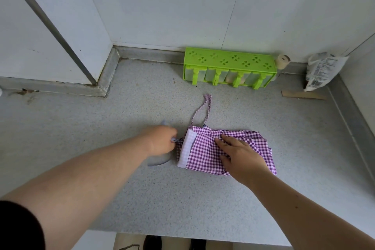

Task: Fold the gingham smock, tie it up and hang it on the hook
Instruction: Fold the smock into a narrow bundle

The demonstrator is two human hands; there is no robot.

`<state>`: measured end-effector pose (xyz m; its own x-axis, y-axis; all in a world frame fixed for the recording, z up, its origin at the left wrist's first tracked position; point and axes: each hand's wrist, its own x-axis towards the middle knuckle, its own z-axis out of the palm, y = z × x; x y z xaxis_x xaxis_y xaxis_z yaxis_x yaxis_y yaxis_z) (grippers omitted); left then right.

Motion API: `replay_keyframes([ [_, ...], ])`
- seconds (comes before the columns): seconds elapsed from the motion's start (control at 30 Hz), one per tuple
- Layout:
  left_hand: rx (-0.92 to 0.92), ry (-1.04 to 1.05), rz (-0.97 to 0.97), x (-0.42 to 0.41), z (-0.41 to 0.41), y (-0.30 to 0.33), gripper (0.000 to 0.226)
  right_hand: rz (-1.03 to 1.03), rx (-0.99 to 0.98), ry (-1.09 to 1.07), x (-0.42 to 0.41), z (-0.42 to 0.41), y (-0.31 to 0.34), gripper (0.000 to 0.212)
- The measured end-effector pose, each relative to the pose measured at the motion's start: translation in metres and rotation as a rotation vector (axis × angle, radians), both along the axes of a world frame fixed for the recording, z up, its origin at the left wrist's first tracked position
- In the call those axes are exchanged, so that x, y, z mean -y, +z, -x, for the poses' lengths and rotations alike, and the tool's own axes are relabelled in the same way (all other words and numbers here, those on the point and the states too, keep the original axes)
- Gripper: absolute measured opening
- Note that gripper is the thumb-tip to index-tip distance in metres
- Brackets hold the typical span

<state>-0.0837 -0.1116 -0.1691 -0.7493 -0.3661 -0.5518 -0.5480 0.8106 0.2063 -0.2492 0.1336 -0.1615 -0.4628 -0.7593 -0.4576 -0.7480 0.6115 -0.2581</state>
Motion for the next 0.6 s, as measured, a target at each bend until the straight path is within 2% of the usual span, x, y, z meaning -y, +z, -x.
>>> replay_keyframes([
  [0.17, 0.023, -0.059, 0.248, 0.027, -0.012, 0.018, 0.012, -0.003, -0.003, -0.002, 0.000, -0.001, 0.001, 0.057],
  [0.3, -0.067, -0.015, 0.274, 0.037, -0.014, 0.029, 0.012, -0.006, -0.009, 0.005, 0.001, -0.002, 0.003, 0.056],
  [0.37, -0.011, 0.039, 0.264, 0.043, -0.014, 0.028, 0.008, -0.016, -0.004, 0.006, 0.002, -0.002, 0.004, 0.056],
  [0.5, 0.193, 0.341, 0.177, 0.069, -0.017, 0.028, 0.034, -0.025, -0.005, 0.008, 0.004, -0.003, 0.006, 0.057],
  [0.6, 0.215, 0.439, 0.276, 0.081, -0.023, 0.044, 0.050, -0.039, -0.028, 0.013, 0.006, -0.007, 0.011, 0.057],
])
